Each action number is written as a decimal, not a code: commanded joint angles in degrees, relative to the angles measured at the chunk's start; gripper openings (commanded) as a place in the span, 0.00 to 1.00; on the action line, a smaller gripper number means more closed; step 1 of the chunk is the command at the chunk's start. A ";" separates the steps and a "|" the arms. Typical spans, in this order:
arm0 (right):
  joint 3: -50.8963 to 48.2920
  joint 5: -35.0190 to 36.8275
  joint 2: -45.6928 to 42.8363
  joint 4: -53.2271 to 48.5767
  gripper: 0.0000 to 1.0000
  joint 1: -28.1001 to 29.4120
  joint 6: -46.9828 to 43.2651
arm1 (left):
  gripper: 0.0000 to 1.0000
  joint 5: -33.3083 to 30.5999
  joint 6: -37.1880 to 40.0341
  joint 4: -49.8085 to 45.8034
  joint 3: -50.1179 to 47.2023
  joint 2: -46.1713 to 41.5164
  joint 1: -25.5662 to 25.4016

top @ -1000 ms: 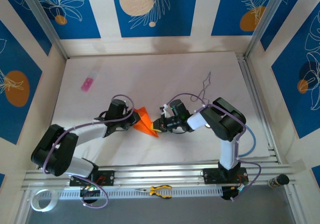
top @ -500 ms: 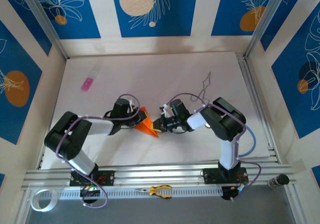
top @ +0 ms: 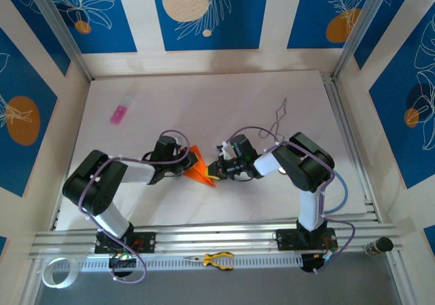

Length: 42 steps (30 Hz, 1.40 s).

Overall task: Fold a paper plane with a square sheet of paper (pick it up from the middle)
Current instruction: Fourth fold the wing at the center of the table.

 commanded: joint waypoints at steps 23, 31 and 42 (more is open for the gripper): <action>0.50 1.07 2.43 -5.64 0.00 0.45 -1.09 | 0.01 0.27 3.08 -6.76 3.41 5.21 -0.33; 1.26 1.27 -1.64 -11.14 0.12 1.23 -4.05 | 0.00 0.02 4.31 -9.49 3.28 5.62 -0.33; 1.60 5.25 -7.43 -21.46 0.19 3.00 -7.97 | 0.00 0.28 4.44 -9.10 3.06 5.70 -0.34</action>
